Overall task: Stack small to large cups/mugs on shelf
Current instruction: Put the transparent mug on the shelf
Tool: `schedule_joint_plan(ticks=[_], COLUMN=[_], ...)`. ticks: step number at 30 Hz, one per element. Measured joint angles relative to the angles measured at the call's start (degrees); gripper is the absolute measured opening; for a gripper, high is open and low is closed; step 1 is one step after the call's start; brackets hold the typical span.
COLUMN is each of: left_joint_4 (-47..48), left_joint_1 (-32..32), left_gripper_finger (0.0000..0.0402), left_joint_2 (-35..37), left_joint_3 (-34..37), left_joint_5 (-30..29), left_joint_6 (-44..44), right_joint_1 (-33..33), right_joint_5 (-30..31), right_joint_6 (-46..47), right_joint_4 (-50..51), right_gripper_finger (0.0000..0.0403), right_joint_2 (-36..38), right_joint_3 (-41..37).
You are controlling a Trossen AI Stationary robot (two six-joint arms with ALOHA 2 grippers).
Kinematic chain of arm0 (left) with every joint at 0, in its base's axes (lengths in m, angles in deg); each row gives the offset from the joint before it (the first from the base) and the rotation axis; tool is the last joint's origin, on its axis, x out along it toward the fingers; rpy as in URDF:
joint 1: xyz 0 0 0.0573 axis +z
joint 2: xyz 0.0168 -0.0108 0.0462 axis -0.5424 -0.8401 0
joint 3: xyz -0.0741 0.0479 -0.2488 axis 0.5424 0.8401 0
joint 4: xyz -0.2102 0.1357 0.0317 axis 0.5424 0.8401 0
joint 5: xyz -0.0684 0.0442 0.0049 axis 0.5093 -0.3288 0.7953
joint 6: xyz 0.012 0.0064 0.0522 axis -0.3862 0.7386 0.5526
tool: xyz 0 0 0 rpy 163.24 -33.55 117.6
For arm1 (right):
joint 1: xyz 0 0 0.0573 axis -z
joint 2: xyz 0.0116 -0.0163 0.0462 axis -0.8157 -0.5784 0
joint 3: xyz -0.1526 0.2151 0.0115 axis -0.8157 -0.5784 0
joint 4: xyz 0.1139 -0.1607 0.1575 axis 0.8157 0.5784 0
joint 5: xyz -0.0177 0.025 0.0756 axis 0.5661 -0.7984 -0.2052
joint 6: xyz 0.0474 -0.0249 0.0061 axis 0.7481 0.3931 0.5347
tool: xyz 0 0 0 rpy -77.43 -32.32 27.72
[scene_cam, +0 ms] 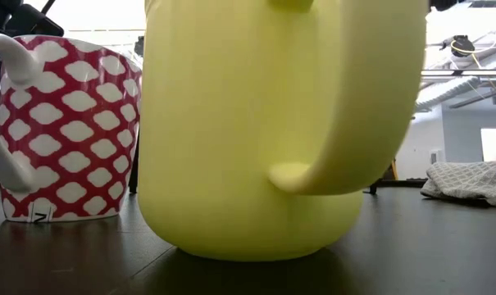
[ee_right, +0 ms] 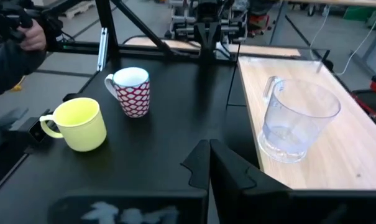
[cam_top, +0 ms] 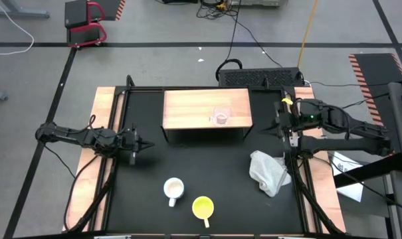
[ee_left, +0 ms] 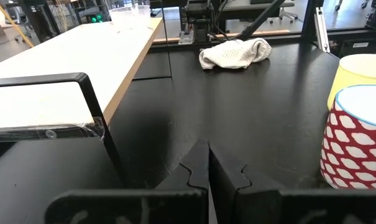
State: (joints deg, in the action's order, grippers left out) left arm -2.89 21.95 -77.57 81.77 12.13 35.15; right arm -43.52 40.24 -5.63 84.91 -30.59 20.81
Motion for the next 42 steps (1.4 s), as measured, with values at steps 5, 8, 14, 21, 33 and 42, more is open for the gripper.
schedule_joint_plan(ticks=[5,8,14,21,33,42], left_joint_4=[0.02,0.04,0.36,0.42,0.46,0.46], left_joint_1=[0.0,0.0,0.0,0.0,0.0,0.0], left_gripper_finger=[0.0003,0.0003,0.0003,0.0003,0.0003,0.0003], left_joint_2=[0.0,-0.02,0.0,-0.01,0.0,-0.02], left_joint_3=[0.0,0.0,0.0,0.0,0.0,0.0], left_joint_5=[0.0,0.0,0.0,0.01,0.02,0.04], left_joint_6=[0.02,0.02,0.02,0.04,0.07,0.4], right_joint_1=[0.0,0.0,0.0,0.0,0.0,-0.31], right_joint_5=[0.0,-0.01,0.0,0.0,-0.07,-0.13], right_joint_6=[0.04,0.73,3.48,3.63,6.01,6.99], right_joint_4=[-1.77,-2.17,-6.09,-7.89,-12.97,-15.21], right_gripper_finger=[0.0,0.0,0.0,0.0,0.0,0.0], right_joint_2=[3.3,5.31,9.06,11.34,15.56,20.46], right_joint_3=[-3.02,-4.99,-9.89,-14.11,-21.09,-24.41])
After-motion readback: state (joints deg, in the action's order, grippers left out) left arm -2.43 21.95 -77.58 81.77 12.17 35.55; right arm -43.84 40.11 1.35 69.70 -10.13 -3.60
